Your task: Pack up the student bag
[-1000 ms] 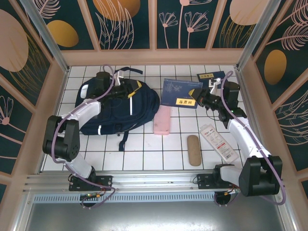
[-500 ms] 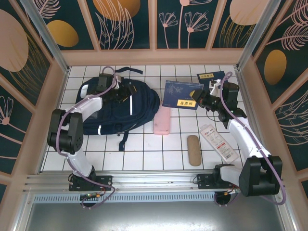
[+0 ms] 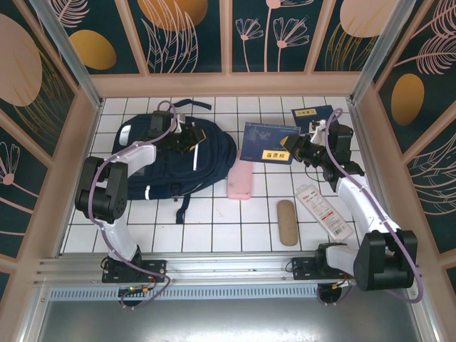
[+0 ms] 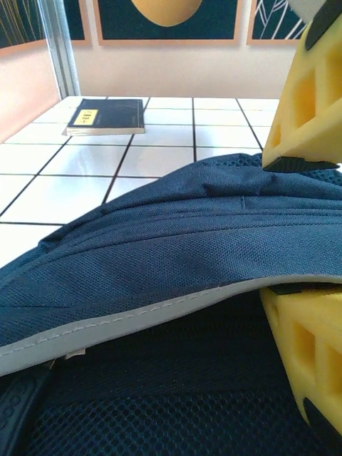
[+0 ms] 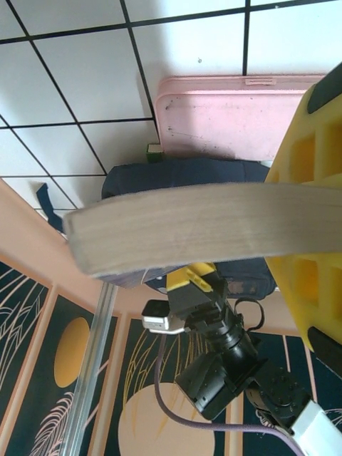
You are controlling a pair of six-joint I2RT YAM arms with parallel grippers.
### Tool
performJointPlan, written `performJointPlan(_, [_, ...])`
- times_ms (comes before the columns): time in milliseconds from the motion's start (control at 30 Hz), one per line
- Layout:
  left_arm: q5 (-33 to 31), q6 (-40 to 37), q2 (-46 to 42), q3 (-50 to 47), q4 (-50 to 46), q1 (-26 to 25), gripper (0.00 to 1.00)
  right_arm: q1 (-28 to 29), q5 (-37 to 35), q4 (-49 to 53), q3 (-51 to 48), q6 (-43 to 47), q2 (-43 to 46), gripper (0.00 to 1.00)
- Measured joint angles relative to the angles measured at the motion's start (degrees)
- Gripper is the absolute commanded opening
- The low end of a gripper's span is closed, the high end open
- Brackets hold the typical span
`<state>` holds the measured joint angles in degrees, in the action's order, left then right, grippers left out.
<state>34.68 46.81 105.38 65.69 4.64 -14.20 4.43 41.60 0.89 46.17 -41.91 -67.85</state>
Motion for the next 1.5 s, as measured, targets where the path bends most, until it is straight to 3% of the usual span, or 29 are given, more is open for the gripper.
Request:
performJointPlan(133, [-0.1,0.2,2.4,0.0,0.3,-0.5,0.49,0.0,0.0,0.0,0.0,-0.2,0.0,0.0])
performJointPlan(533, [-5.6,-3.9,2.6,2.1,-5.0,-1.3,0.43,0.0,0.0,0.0,0.0,-0.2,0.1,0.0])
performJointPlan(700, [-7.3,-5.4,2.4,2.3,-6.8,-1.3,0.27,0.0,0.0,0.0,0.0,-0.2,0.4,0.0])
performJointPlan(933, [-9.2,-6.3,2.6,3.2,-9.3,-1.4,0.19,0.0,0.0,0.0,0.0,-0.4,0.5,0.0])
performJointPlan(1067, [-10.6,-7.8,3.4,4.7,-11.6,-1.8,0.0,0.0,0.0,0.0,0.0,-0.4,1.0,0.0])
performJointPlan(1333, [-8.1,-9.9,4.3,6.6,-13.2,-1.9,0.0,0.1,-0.2,0.0,0.0,-0.6,1.9,0.0])
performJointPlan(1500, [-7.8,-11.8,0.6,10.9,-19.5,-1.9,0.0,0.9,-3.3,0.1,0.0,-1.4,2.0,0.0])
